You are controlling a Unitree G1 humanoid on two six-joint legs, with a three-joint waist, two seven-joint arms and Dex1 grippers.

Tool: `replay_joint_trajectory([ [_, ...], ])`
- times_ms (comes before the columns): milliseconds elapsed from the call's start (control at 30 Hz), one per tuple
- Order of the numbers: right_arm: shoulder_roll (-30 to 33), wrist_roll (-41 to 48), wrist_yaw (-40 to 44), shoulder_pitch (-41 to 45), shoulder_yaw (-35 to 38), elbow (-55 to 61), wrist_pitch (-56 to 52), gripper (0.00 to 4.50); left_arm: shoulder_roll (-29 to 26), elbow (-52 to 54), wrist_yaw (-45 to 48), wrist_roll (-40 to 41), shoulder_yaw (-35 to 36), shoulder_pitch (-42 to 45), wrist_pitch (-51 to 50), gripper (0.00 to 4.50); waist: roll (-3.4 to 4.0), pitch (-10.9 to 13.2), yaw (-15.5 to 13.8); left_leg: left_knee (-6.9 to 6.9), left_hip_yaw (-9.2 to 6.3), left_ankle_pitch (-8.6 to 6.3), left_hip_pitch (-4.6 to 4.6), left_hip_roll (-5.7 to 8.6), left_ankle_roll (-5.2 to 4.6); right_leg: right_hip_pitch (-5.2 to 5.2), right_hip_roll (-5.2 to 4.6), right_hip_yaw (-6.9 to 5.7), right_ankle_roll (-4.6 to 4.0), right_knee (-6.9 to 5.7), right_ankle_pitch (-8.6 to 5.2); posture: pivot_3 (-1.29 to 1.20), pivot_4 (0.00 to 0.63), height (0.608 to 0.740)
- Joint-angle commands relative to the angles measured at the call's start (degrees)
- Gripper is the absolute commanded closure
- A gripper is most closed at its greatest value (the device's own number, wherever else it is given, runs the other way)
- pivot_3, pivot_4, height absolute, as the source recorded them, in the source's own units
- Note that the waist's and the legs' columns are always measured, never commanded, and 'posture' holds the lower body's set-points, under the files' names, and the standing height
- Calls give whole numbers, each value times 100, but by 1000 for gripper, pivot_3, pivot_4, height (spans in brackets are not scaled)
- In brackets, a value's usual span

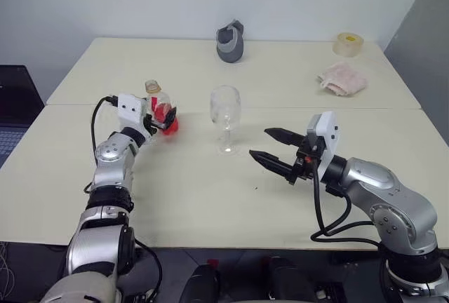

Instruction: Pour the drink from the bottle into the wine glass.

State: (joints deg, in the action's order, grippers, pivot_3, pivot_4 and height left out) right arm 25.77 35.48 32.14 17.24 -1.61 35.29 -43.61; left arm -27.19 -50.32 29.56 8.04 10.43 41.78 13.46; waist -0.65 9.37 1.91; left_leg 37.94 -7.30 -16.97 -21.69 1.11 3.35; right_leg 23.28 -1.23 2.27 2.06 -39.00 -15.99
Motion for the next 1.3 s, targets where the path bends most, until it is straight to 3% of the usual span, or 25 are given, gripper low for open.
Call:
replay_joint_trajectory([
  [33, 9, 101, -74, 30, 67, 264, 64, 881, -26, -319, 2, -84, -3, 223, 404, 0, 0, 0, 1, 0, -2, 0, 0, 0, 0, 0, 0, 0, 0, 0, 0, 0, 150, 740],
  [133, 8, 104, -101, -6, 42, 298, 69, 832, -19, -513, 10, -63, 36, 274, 554, 574, 0, 0, -1, 0, -10, 0, -2, 4, 0, 1, -2, -3, 0, 0, 0, 0, 150, 740],
  [367, 8, 119, -119, 10, 43, 289, 84, 832, -43, -679, 51, -52, 51, 326, 701, 2798, 0, 0, 0, 2, -25, 0, -5, 7, -1, 1, -5, -7, 0, -1, 0, 0, 150, 740],
  [467, 10, 103, -96, 46, 36, 241, 105, 832, -66, -752, 49, -58, 63, 373, 727, 3429, -1, 0, 1, 2, -25, 0, -5, 8, -1, 1, -5, -7, 0, -1, 0, 0, 150, 740],
  [633, 7, 66, -86, 103, 21, 182, 137, 832, -91, -571, 98, -61, 33, 311, 688, 3602, -1, -1, 2, 2, -25, 0, -5, 9, -1, 1, -5, -8, 0, -2, 0, 0, 150, 740],
  [967, 122, -99, -80, 659, 53, -96, 210, 832, -408, 1234, 827, -201, -414, 183, 372, 3603, -5, 2, 1, 5, -33, 2, -10, 9, 1, 4, -6, -10, 0, -2, 0, 0, 150, 740],
  [1300, -237, -340, -152, 1262, -218, -645, 380, 832, -641, 755, 1561, -700, -1006, 1144, 1131, 3603, -5, 2, 14, 4, -22, 2, -13, 14, 1, 5, -6, -14, 0, 0, 0, 0, 150, 740],
])
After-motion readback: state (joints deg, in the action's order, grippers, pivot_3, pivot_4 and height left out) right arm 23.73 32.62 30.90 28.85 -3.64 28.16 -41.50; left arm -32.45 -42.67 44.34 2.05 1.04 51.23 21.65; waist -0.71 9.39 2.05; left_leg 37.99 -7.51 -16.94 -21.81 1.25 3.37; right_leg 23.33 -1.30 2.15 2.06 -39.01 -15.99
